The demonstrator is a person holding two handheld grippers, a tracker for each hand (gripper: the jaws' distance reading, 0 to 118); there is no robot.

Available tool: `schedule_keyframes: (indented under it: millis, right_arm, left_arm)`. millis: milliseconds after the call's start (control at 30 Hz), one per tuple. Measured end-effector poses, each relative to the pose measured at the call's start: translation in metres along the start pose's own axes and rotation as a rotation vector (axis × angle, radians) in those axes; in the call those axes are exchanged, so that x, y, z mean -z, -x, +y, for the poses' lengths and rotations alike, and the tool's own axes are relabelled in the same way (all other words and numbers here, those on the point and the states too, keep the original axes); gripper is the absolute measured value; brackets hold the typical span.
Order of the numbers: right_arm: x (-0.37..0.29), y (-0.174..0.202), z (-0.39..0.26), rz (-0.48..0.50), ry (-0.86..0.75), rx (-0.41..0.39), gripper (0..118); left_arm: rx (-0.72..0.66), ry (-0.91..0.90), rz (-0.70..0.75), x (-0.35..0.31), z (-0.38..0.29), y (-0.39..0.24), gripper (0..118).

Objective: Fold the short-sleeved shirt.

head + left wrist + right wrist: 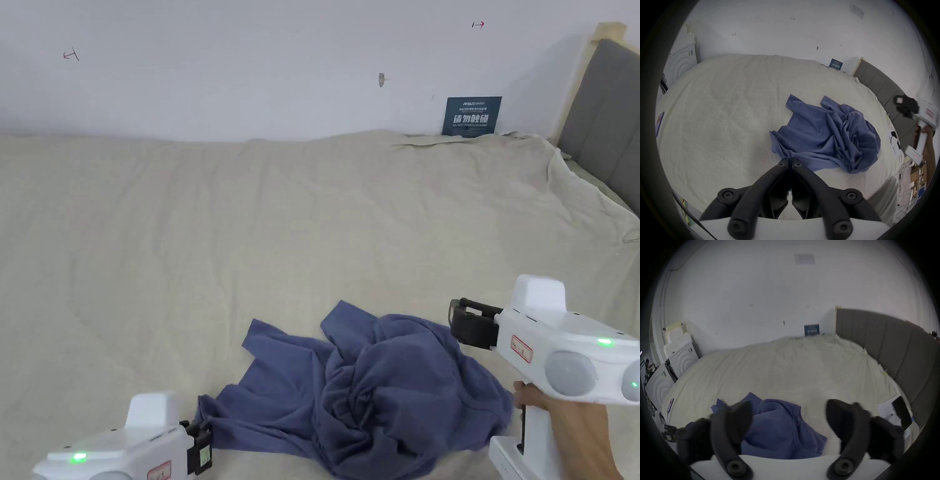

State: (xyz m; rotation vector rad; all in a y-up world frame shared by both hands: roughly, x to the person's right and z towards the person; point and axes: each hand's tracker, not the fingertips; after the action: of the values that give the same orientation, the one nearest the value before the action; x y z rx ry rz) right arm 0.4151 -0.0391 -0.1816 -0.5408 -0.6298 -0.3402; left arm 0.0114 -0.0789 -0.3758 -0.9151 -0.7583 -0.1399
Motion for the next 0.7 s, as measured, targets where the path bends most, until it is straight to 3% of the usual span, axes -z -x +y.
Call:
schedule_keyframes:
  millis: [233, 433, 567, 633, 667, 700]
  right_arm:
    - [0.110, -0.007, 0.003, -0.044, 0.250, 0.056, 102]
    - [0.163, -0.001, -0.010, -0.092, 0.344, -0.046, 99]
    - [0.182, 0.000, -0.024, -0.072, 0.398, -0.047, 71]
    - [0.168, 0.008, -0.028, -0.079, 0.364, -0.058, 66]
    - [0.165, 0.009, -0.027, -0.079, 0.360, -0.063, 59]
    - [0.161, 0.009, -0.027, -0.077, 0.342, -0.062, 42]
  left_arm:
    - [0.019, 0.010, -0.004, 0.007, 0.003, 0.001, 0]
    - [0.015, 0.024, 0.000, 0.015, 0.005, 0.004, 0]
    - [0.010, 0.027, -0.003, 0.017, 0.005, 0.004, 0]
    - [0.011, 0.027, -0.004, 0.016, 0.005, 0.005, 0]
    - [0.010, 0.026, -0.007, 0.016, 0.005, 0.005, 0]
    - [0.007, 0.025, -0.011, 0.015, 0.005, 0.005, 0]
